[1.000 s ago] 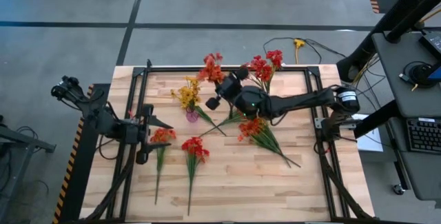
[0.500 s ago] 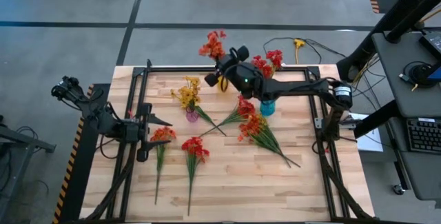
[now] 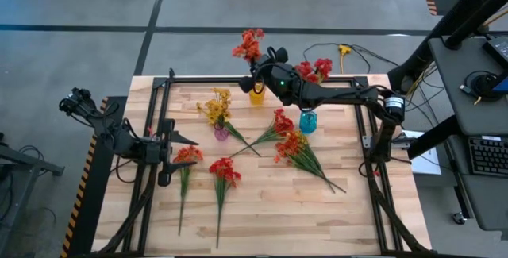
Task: Sort flowers into vase by color
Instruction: Put the bottom right orange flower into the yellow vase
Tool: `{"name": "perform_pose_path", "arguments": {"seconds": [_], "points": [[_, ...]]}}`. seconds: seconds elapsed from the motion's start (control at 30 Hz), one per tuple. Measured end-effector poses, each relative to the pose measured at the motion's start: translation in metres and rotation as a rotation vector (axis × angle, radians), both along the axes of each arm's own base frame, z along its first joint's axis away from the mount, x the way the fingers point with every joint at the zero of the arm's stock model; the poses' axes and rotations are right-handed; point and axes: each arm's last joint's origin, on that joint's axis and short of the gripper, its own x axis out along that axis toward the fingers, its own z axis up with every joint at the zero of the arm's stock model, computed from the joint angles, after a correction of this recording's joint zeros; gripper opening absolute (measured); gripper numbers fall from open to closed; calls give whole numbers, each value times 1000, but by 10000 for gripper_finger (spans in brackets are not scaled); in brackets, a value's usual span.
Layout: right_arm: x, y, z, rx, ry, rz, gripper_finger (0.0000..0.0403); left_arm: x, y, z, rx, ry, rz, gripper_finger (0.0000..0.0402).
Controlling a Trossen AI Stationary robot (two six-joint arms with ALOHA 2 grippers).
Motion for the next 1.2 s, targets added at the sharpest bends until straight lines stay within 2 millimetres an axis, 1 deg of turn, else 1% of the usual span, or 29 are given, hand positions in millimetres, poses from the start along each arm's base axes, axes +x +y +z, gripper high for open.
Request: {"name": "perform_pose_path", "arguments": {"seconds": [0.23,0.43,0.7,1.0,1.2], "points": [[0,0,-1,2,1,2,22,0,0,0,0,0,0,229],[1,1,-1,10,-12,46,22,0,0,0,0,0,0,229],[1,1,0,-28,33,48,22,0,0,0,1,0,0,229],[2,1,7,-63,52,48,22,0,0,0,19,1,0,229],[6,13,20,-87,57,74,22,2,-1,-1,34,8,-1,229]]}}
